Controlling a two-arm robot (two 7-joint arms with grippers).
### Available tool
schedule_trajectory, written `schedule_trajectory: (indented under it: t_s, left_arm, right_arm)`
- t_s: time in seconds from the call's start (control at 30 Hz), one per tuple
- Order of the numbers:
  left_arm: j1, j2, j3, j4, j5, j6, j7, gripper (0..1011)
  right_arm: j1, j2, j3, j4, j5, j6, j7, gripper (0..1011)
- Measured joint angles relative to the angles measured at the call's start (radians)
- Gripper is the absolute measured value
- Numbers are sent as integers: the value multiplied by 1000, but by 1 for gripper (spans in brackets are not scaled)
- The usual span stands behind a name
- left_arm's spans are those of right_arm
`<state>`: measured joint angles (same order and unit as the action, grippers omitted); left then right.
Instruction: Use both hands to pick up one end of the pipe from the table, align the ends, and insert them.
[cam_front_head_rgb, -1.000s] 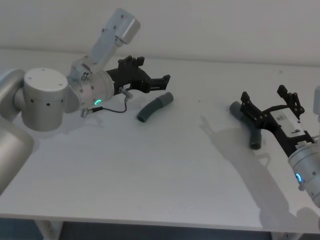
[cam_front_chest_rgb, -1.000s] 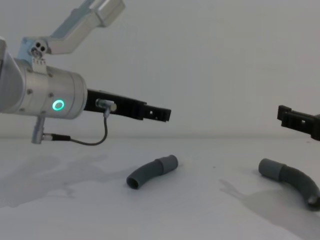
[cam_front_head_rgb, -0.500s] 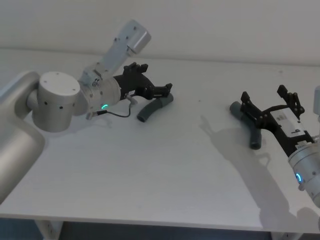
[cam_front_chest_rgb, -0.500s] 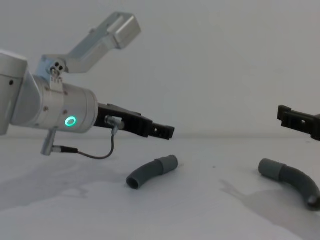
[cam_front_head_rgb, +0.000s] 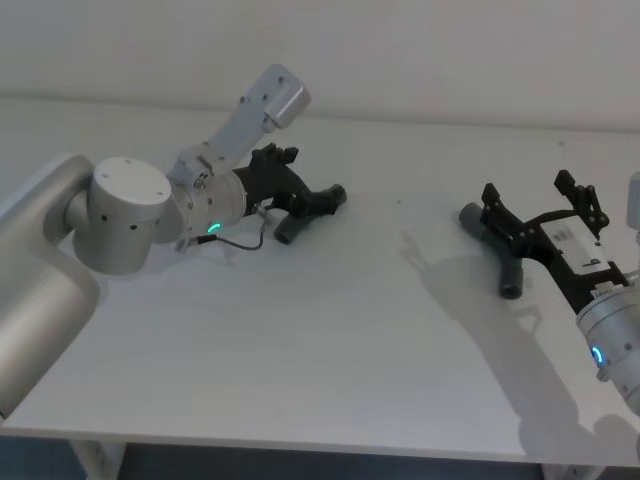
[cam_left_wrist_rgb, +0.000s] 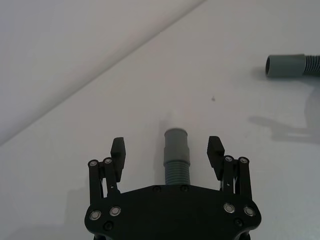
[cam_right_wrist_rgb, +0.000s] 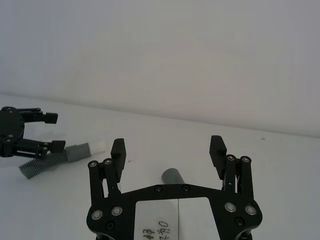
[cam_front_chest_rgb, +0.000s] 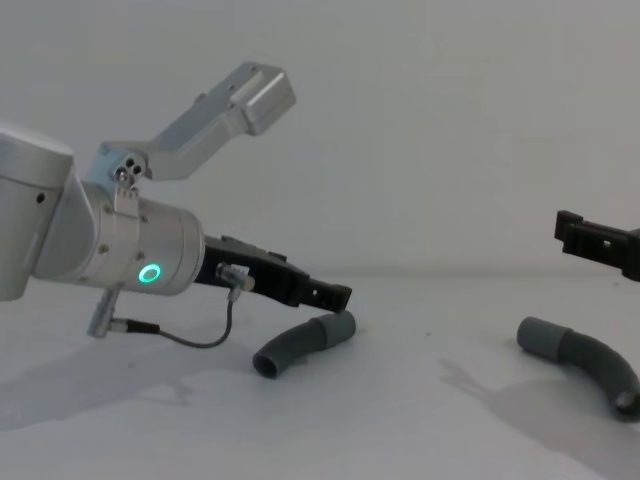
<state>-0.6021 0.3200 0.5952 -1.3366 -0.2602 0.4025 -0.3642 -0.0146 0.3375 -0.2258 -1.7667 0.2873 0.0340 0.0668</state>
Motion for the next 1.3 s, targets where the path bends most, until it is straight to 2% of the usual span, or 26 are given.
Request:
schedule_trajectory:
  t_s: [0.43, 0.77, 1.3]
  left_arm:
    - [9, 7, 2, 1, 9, 44, -14, 1001]
    - [-7, 7, 4, 16, 15, 82, -34, 1001]
    - [-21, -35, -7, 73, 21, 81, -35, 1001]
  right_arm:
    - [0, 0, 0, 0, 0, 0, 0, 1000]
    - [0, 0, 0, 0, 0, 0, 0, 1000]
    - [0, 0, 0, 0, 0, 0, 0, 1000]
